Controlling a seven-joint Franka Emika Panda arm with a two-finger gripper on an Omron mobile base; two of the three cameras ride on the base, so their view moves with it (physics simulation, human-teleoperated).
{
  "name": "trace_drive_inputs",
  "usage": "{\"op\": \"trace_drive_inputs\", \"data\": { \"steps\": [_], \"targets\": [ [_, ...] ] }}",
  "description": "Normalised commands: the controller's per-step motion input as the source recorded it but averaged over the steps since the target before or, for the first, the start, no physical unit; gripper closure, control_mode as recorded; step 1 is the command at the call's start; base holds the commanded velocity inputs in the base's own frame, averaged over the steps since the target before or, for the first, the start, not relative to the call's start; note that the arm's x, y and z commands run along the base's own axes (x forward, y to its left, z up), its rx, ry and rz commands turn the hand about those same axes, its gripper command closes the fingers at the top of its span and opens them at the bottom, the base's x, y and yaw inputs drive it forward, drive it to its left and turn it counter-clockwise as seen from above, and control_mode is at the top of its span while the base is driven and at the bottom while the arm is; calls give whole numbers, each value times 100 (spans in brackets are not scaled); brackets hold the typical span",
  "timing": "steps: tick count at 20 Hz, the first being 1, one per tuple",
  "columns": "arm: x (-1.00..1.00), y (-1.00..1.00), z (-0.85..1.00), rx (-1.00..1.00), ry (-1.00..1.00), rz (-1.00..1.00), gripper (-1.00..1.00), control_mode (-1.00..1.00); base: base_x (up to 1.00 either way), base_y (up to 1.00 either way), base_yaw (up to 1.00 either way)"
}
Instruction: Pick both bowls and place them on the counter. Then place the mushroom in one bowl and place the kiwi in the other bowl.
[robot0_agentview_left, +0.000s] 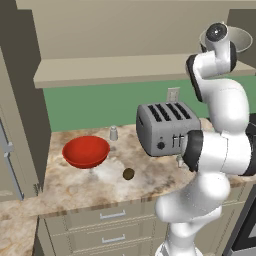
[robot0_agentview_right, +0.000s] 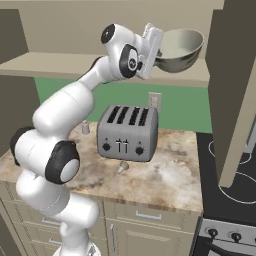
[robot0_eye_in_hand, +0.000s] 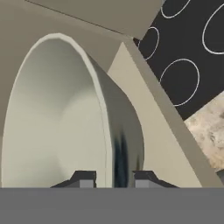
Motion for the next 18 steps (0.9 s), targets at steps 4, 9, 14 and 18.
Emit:
{"op": "trace_drive_inputs", "data": {
  "steps": [4, 9, 14, 18],
  "targets": [
    [-62, 35, -18, 0, 0, -2, 100, -100, 0, 0, 0],
    [-57, 45, -8, 0, -2, 0, 100, -100, 0, 0, 0],
    [-63, 49, -5, 0, -2, 0, 100, -100, 0, 0, 0],
    [-62, 53, -2, 0, 0, 0, 100, -100, 0, 0, 0]
  ]
}}
